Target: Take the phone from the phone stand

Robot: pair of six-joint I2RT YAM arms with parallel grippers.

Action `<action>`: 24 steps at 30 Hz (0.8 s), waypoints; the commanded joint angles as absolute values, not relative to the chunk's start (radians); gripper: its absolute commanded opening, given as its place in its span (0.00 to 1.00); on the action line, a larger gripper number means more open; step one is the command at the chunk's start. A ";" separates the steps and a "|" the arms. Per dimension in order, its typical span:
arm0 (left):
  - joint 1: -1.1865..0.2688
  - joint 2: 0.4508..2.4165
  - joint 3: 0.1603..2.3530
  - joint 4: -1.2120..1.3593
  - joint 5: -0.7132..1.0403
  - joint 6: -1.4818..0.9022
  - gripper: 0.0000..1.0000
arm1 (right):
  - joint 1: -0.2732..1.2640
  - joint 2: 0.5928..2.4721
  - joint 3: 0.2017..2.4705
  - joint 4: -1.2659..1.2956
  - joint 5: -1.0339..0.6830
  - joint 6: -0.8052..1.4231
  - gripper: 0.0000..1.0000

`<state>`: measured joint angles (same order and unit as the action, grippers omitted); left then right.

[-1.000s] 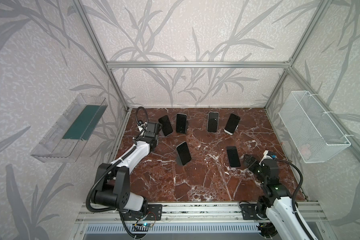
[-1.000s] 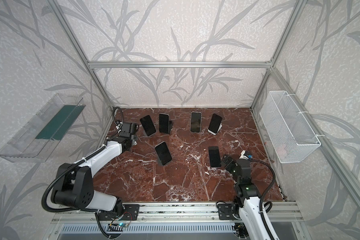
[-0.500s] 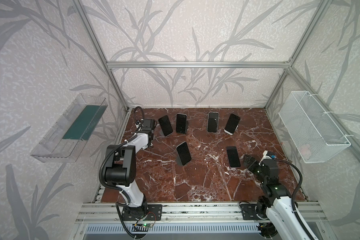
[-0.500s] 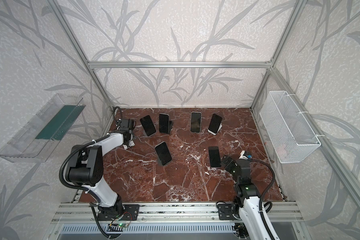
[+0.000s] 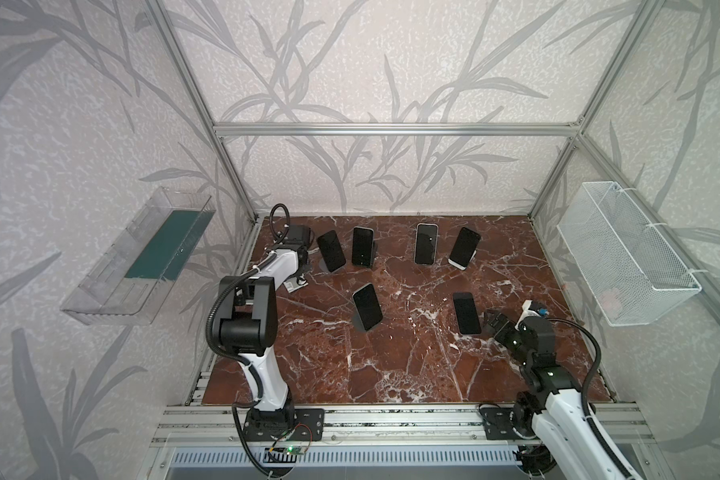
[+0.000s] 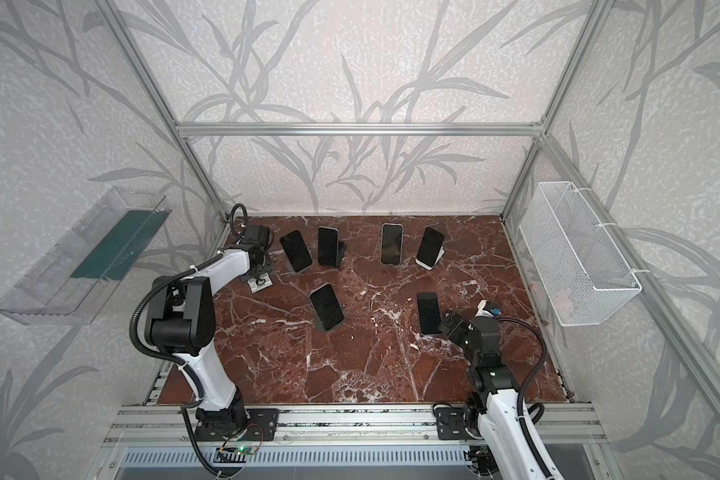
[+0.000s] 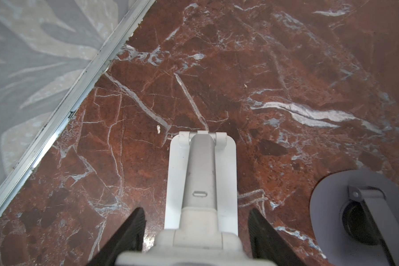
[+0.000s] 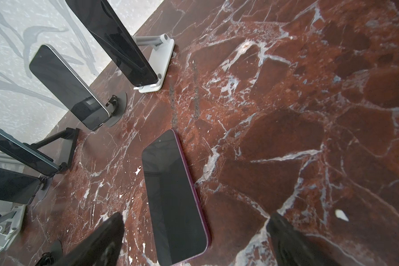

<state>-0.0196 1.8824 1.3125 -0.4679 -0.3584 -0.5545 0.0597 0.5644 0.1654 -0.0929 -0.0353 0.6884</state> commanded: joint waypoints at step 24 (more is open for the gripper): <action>-0.120 1.281 1.107 -0.447 -0.268 -0.644 0.99 | 0.125 0.561 0.168 -0.025 -0.058 0.651 0.97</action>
